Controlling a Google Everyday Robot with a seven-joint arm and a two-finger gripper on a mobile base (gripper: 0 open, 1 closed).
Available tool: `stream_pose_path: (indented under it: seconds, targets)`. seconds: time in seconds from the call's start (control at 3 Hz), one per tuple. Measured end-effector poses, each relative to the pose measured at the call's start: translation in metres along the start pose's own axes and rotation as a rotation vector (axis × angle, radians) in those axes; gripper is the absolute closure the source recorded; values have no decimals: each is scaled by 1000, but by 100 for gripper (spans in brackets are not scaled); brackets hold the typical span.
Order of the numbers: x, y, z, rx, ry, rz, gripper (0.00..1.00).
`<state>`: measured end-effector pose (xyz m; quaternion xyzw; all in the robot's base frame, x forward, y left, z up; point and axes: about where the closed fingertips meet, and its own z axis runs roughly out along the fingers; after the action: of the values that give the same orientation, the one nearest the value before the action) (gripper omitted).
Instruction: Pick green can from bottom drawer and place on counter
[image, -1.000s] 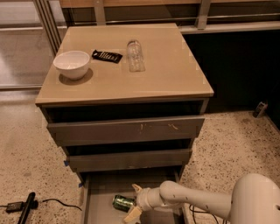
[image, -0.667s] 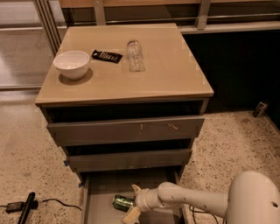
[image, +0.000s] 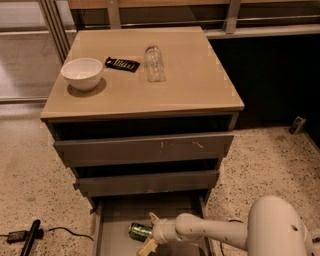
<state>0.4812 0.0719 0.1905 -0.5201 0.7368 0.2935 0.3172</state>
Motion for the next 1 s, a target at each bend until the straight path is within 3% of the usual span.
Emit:
stream_pose_path:
  seconds: [1.0]
  targets:
    - [39, -11, 33, 25, -21, 60, 0]
